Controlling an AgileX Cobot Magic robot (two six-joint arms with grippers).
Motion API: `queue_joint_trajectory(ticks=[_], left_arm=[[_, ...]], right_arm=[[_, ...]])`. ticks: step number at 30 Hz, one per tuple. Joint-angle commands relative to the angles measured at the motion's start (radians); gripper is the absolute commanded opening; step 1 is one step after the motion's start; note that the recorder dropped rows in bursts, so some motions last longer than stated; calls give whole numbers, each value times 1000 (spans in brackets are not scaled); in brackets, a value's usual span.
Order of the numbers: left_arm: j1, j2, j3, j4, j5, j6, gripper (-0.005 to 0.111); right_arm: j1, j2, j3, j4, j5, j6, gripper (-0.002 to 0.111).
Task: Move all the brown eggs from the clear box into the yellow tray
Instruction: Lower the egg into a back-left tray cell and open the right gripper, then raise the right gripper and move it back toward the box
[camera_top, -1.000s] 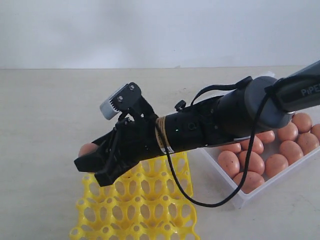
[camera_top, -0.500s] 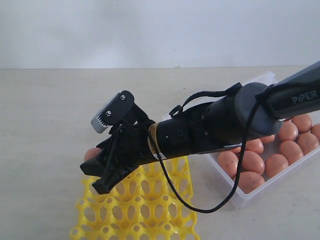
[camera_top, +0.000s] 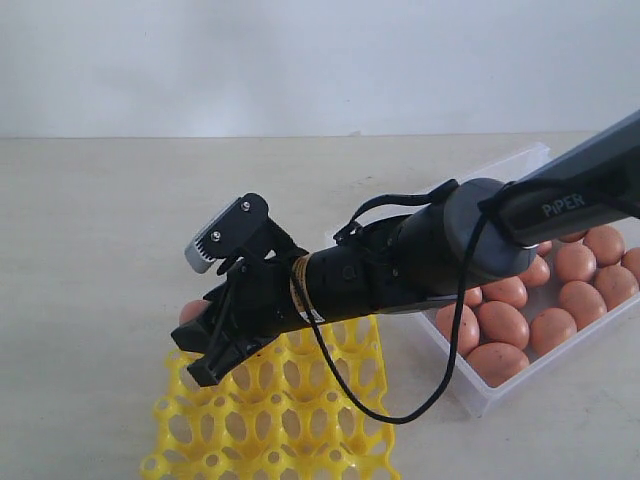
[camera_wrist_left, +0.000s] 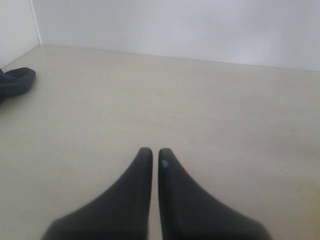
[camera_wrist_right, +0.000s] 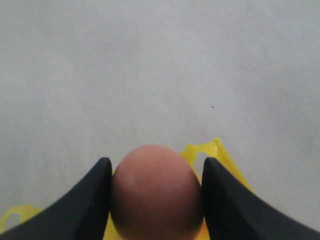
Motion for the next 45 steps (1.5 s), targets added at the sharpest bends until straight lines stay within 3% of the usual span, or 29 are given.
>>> queue_joint_trajectory(ticks=[1, 3, 7, 20, 24, 27, 31, 32, 37, 45], left_arm=[[-9, -3, 4, 0, -3, 4, 4], [-9, -3, 4, 0, -3, 4, 4], [-9, -3, 4, 0, -3, 4, 4], [-9, -3, 4, 0, -3, 4, 4], [-9, -3, 4, 0, -3, 4, 4], [-9, -3, 4, 0, -3, 4, 4], [-9, -3, 4, 0, -3, 4, 4], [-9, -3, 4, 0, -3, 4, 4], [-9, -3, 4, 0, -3, 4, 4], [-9, -3, 4, 0, -3, 4, 4]], right_arm=[[2, -3, -7, 8, 11, -7, 21], [2, -3, -7, 8, 9, -5, 37], [2, -3, -7, 8, -18, 1, 47], [2, -59, -7, 11, -50, 3, 47], [2, -156, -7, 3, 6, 97, 47], [2, -243, -5, -76, 92, 251, 38], [2, -363, -5, -325, 209, 433, 2], [2, -392, -5, -386, 234, 474, 0], [2, -525, -5, -549, 342, 589, 0], [2, -716, -2, -566, 655, 564, 0]])
